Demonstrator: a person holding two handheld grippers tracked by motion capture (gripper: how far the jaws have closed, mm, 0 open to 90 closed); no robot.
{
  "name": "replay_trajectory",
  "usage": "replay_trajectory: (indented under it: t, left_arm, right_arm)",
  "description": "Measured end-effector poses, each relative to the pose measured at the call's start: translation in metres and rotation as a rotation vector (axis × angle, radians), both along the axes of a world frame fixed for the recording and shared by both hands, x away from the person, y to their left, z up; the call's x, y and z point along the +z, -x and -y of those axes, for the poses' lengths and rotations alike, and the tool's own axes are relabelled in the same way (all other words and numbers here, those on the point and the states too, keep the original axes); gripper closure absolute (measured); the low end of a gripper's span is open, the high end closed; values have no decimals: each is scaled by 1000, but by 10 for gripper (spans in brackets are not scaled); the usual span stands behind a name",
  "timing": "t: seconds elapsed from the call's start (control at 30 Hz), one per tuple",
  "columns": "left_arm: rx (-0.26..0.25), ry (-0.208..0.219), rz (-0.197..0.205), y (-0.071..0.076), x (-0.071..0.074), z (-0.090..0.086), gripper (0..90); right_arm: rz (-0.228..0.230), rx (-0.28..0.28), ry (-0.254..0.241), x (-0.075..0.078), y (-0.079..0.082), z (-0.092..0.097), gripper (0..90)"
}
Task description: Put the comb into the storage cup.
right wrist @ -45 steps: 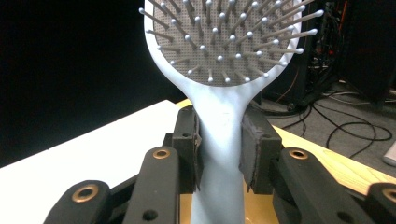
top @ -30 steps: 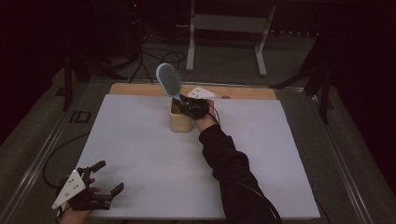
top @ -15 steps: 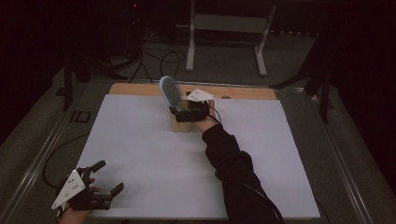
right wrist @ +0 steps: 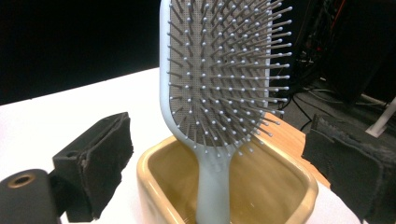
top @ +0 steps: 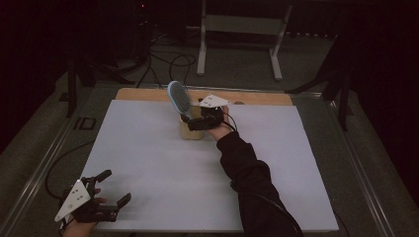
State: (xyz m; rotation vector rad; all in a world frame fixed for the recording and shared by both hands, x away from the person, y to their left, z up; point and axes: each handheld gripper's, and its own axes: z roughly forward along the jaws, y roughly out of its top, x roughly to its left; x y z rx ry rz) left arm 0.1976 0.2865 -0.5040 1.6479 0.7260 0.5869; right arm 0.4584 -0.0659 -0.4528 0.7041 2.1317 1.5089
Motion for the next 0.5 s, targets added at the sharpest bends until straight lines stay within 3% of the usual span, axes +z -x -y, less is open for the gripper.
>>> replay_trajectory:
  t: [0.5]
  left_arm:
    - [-2, -3, 1, -1, 0, 0, 0]
  right_arm:
    - [-28, 18, -16, 6, 3, 9, 70]
